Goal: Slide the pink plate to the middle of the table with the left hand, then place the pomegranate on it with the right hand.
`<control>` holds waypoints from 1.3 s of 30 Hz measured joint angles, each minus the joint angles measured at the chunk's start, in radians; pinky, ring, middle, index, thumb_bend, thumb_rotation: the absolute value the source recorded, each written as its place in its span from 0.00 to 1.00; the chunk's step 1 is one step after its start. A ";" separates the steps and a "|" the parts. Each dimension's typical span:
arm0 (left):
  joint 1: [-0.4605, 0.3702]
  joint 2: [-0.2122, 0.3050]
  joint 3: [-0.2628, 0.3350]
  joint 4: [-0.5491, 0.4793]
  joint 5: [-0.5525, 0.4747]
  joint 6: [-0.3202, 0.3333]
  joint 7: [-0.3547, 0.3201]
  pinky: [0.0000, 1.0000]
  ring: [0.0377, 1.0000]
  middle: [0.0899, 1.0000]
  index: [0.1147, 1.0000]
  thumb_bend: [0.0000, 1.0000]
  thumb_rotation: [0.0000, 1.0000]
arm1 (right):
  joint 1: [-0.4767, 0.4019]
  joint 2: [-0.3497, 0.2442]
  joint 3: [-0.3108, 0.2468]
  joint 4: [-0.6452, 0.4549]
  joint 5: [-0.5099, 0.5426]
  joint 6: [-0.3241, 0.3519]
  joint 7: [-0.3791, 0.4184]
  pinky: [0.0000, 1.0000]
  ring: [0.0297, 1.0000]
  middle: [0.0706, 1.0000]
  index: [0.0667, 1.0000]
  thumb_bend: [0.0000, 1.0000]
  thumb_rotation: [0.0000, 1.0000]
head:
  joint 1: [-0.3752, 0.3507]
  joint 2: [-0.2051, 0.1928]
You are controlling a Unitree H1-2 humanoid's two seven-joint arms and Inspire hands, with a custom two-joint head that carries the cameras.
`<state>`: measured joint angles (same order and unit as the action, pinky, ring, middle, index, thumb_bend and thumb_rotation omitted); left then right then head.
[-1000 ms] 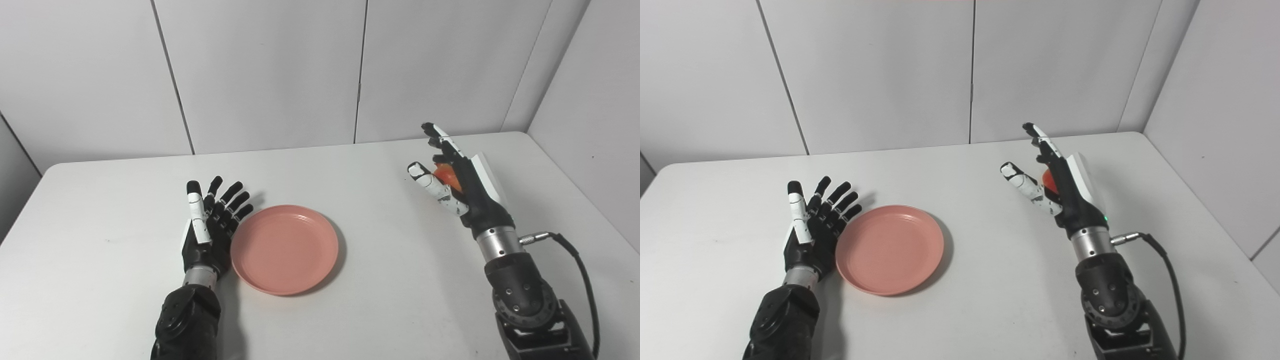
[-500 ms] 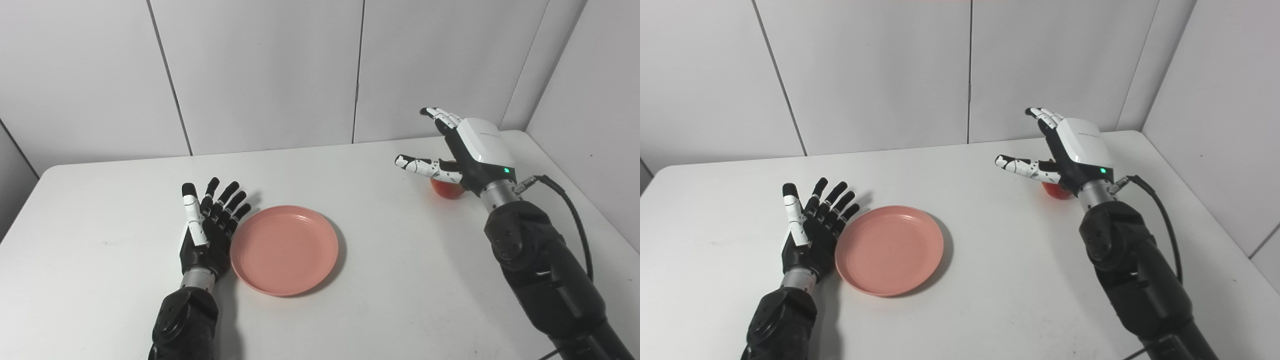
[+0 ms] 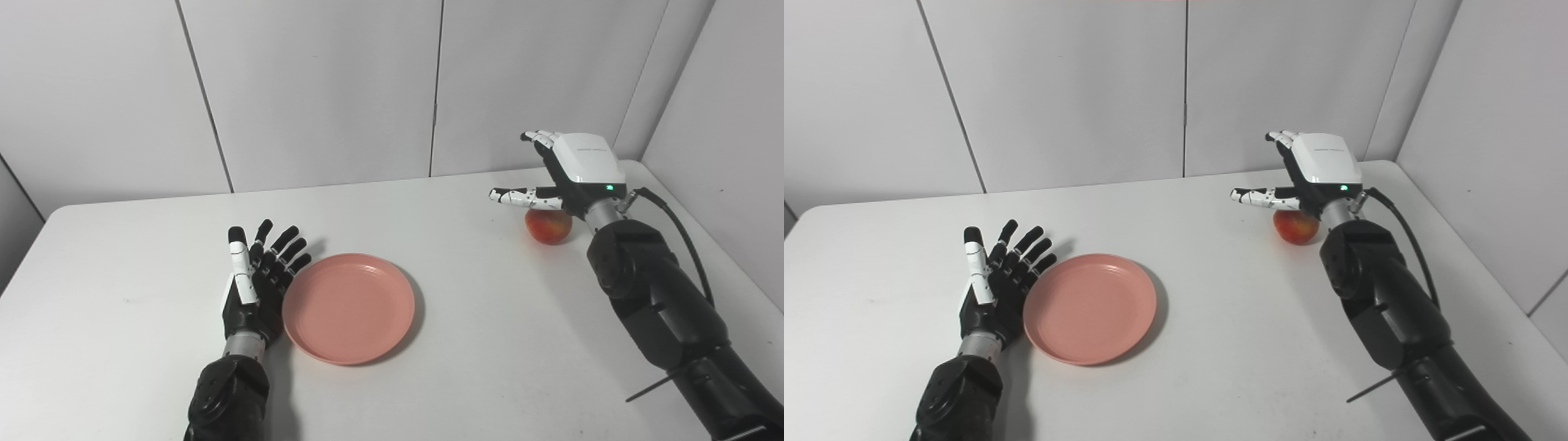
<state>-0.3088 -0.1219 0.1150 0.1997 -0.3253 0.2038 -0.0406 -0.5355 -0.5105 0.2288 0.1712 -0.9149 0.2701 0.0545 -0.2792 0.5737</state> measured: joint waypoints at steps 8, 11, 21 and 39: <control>0.003 -0.001 0.000 -0.007 0.001 0.000 0.001 0.78 0.82 0.82 0.93 0.80 1.00 | -0.027 -0.001 0.027 0.105 -0.003 -0.041 -0.073 0.72 0.78 0.81 0.78 0.93 0.88 | -0.005 0.005; 0.004 -0.001 -0.001 -0.010 0.001 0.002 0.001 0.77 0.82 0.81 0.93 0.79 0.99 | -0.038 0.000 0.039 0.142 -0.003 -0.044 -0.074 0.71 0.78 0.80 0.77 0.93 0.86 | -0.002 0.008; 0.008 -0.002 -0.002 -0.024 0.000 0.012 0.005 0.78 0.82 0.82 0.94 0.78 1.00 | -0.029 0.000 0.047 0.209 0.020 -0.046 -0.085 0.66 0.77 0.81 0.79 0.92 0.84 | 0.002 0.011; 0.010 -0.002 0.000 -0.029 -0.001 0.017 0.005 0.78 0.82 0.82 0.94 0.78 0.99 | 0.017 0.002 0.048 0.239 0.028 -0.044 -0.068 0.66 0.77 0.81 0.80 0.89 0.83 | 0.009 0.017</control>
<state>-0.2985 -0.1243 0.1147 0.1703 -0.3261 0.2212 -0.0358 -0.5183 -0.5084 0.2770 0.4104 -0.8868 0.2259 -0.0135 -0.2700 0.5906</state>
